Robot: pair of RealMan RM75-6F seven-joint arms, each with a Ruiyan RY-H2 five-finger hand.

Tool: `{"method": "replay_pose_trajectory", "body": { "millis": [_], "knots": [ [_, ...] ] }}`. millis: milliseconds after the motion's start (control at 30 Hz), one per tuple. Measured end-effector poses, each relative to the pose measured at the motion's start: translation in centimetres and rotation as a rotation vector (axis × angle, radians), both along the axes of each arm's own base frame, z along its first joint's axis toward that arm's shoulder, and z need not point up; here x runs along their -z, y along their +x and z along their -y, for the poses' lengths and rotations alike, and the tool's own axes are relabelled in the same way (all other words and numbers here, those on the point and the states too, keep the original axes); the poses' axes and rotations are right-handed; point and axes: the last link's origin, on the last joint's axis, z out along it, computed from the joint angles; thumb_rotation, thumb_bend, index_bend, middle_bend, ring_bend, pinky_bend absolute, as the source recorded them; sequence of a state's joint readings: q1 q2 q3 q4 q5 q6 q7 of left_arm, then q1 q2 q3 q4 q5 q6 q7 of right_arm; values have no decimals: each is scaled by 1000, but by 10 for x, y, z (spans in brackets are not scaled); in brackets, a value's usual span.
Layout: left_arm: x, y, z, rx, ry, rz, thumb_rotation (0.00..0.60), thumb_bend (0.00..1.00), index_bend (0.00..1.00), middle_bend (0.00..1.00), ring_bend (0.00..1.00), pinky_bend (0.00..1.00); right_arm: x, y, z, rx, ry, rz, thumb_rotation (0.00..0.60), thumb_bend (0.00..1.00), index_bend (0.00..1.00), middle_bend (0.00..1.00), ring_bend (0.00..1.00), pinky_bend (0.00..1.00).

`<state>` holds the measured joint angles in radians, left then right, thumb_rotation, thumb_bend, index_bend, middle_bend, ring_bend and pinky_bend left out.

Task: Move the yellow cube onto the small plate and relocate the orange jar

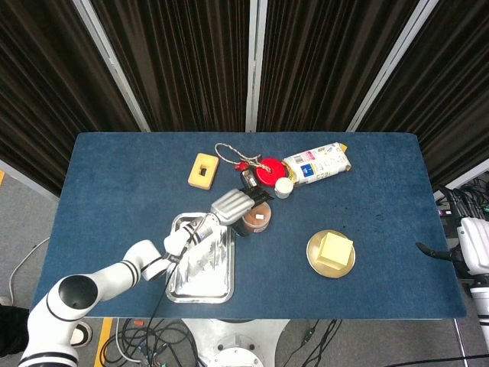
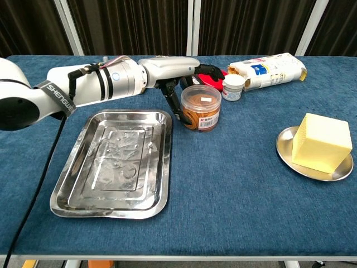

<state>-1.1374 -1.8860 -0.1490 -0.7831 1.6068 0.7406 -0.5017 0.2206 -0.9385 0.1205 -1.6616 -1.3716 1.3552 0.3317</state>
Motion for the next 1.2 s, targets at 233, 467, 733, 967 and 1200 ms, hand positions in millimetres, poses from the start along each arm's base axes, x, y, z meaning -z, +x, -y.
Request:
{"method": "replay_pose_trajectory", "body": {
  "millis": [233,467,733,967,1200],
  "knots": [
    [4,4,-2,10,2,7,600,81,282,270,162,364,-1,-6,0,14,-5,3,600,7,0,85,0,71],
    [11,3,-2,24,1,-2,600,138,326,327,220,414,-1,-7,0,18,-6,-1,600,19,0,85,0,71],
    [3,6,-3,38,19,39,600,178,346,361,252,444,-1,-5,1,21,-3,-2,600,33,0,85,0,71],
    [-26,2,-4,56,53,77,600,177,338,362,252,445,0,2,1,4,5,-15,600,41,0,85,0,71],
    [-62,-26,11,40,95,23,600,176,335,362,252,444,8,6,2,-1,22,-20,600,45,0,85,0,71]
  ]
}}
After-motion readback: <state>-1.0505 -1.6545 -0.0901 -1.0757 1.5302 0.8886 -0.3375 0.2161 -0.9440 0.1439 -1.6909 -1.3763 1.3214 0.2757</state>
